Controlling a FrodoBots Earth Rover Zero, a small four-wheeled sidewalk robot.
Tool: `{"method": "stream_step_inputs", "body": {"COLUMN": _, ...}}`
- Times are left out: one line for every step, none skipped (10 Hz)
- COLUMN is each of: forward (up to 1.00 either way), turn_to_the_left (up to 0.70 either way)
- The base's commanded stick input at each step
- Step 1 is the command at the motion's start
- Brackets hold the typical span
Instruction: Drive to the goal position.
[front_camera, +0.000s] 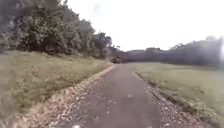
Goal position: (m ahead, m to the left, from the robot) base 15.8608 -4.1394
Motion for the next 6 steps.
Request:
{"method": "stream_step_inputs", "body": {"forward": 0.70, "turn_to_the_left": 0.00}}
{"method": "stream_step_inputs", "body": {"forward": 0.70, "turn_to_the_left": 0.00}}
{"method": "stream_step_inputs", "body": {"forward": 0.70, "turn_to_the_left": 0.00}}
{"method": "stream_step_inputs", "body": {"forward": 0.70, "turn_to_the_left": 0.00}}
{"method": "stream_step_inputs", "body": {"forward": 0.70, "turn_to_the_left": 0.00}}
{"method": "stream_step_inputs", "body": {"forward": 0.70, "turn_to_the_left": 0.00}}
